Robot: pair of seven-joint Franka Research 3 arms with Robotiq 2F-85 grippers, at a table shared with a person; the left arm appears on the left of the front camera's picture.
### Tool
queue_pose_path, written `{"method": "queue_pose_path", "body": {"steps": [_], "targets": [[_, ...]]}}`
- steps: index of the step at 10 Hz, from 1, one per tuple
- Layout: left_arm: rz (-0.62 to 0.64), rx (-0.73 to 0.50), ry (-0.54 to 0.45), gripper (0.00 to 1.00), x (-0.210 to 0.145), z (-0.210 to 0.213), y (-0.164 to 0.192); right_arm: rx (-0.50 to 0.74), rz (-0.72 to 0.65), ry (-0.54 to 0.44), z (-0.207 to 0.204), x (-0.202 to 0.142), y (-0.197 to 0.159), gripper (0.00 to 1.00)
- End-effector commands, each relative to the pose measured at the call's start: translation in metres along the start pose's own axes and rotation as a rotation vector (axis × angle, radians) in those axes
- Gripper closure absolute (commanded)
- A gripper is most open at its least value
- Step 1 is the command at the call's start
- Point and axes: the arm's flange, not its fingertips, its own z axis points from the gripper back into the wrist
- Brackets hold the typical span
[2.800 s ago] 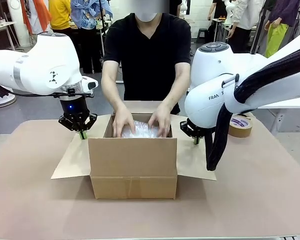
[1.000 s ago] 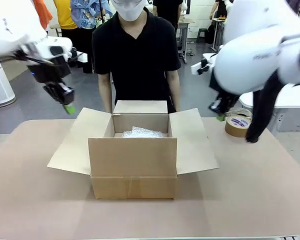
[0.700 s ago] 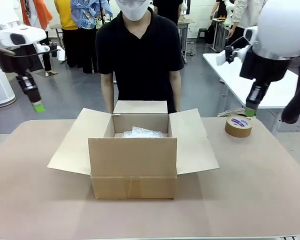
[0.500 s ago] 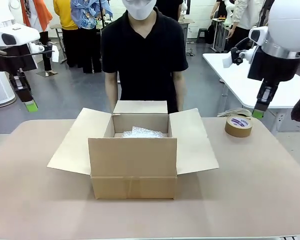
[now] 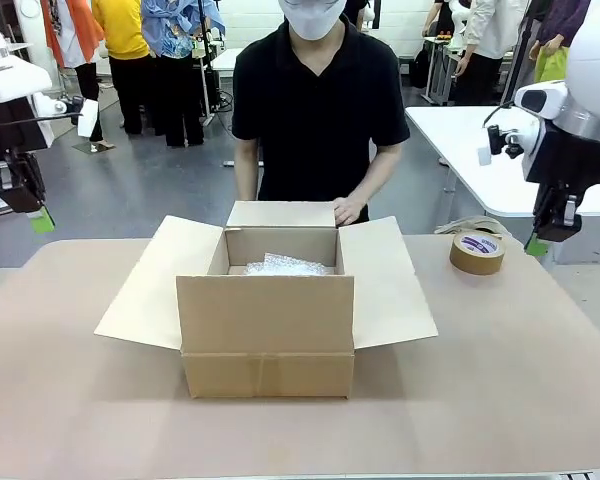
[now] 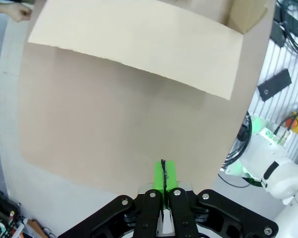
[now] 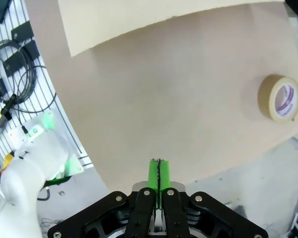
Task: Wrap the clocks to prevent damage.
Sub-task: Once the human has placed the objects inside and stepped back, release both hands from the side flaps of the Package Box, then push the right (or left) flap of the Package Box to close it.
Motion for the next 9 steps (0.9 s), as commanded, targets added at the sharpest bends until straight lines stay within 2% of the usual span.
{"method": "queue_pose_path", "body": {"steps": [1,2,3,9], "targets": [[-0.07,-0.067,-0.001,1.0,0.0,-0.006,-0.003,0.012,0.051,-0.02,-0.007,-0.001,-0.005,0.99],[-0.097,-0.059,0.0,1.0,0.002,-0.006,-0.001,0.038,0.065,-0.039,-0.012,0.002,-0.009,0.99],[-0.025,-0.028,0.008,1.0,-0.001,-0.005,-0.002,0.005,0.025,-0.001,-0.002,-0.001,-0.001,0.99],[-0.025,-0.028,0.008,1.0,-0.001,-0.005,-0.002,0.005,0.025,-0.001,-0.002,-0.001,-0.001,0.99]]}}
